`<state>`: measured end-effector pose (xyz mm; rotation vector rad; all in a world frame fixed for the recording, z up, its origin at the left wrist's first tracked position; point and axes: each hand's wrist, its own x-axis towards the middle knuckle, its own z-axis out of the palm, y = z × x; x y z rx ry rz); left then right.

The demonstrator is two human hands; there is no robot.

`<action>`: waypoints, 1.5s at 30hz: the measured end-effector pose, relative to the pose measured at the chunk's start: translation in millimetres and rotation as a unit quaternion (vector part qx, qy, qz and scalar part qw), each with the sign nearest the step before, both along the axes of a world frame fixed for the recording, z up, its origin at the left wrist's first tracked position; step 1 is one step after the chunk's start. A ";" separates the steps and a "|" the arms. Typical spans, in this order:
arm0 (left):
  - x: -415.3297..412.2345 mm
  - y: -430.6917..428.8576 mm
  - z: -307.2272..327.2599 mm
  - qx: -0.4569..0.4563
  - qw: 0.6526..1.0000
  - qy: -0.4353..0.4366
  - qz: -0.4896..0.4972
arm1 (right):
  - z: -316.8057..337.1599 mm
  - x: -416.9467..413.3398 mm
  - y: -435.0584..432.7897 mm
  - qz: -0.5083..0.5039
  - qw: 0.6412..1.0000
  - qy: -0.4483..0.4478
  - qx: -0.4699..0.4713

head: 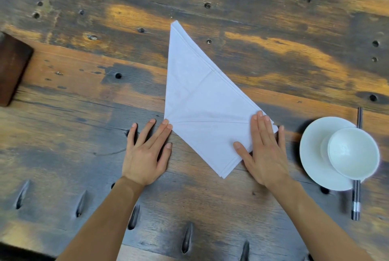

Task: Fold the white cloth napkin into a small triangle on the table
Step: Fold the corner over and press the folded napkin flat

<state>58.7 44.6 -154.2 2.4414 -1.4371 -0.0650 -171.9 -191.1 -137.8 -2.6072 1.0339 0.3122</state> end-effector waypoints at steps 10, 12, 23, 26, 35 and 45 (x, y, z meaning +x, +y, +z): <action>0.7 0.5 0.0 -0.004 1.000 0.003 -0.002 | 8.2 17.7 13.4 -0.049 0.999 0.000 0.016; 1.0 0.5 0.0 -0.003 1.000 0.005 -0.003 | 14.6 34.0 24.3 -0.038 0.999 -0.010 0.020; 3.7 2.8 -2.4 0.006 1.000 0.004 -0.017 | 25.3 134.3 97.2 0.101 0.989 -0.033 0.100; 3.2 2.1 -2.8 0.019 1.000 0.009 -0.010 | 21.2 137.9 106.1 0.109 0.989 -0.021 0.100; 2.7 1.6 -2.5 0.030 1.000 0.006 -0.002 | 14.2 137.7 116.6 0.102 0.990 -0.040 0.089; 3.8 2.9 -1.6 0.007 1.000 0.004 -0.015 | 9.9 113.7 102.8 0.078 0.993 -0.039 0.080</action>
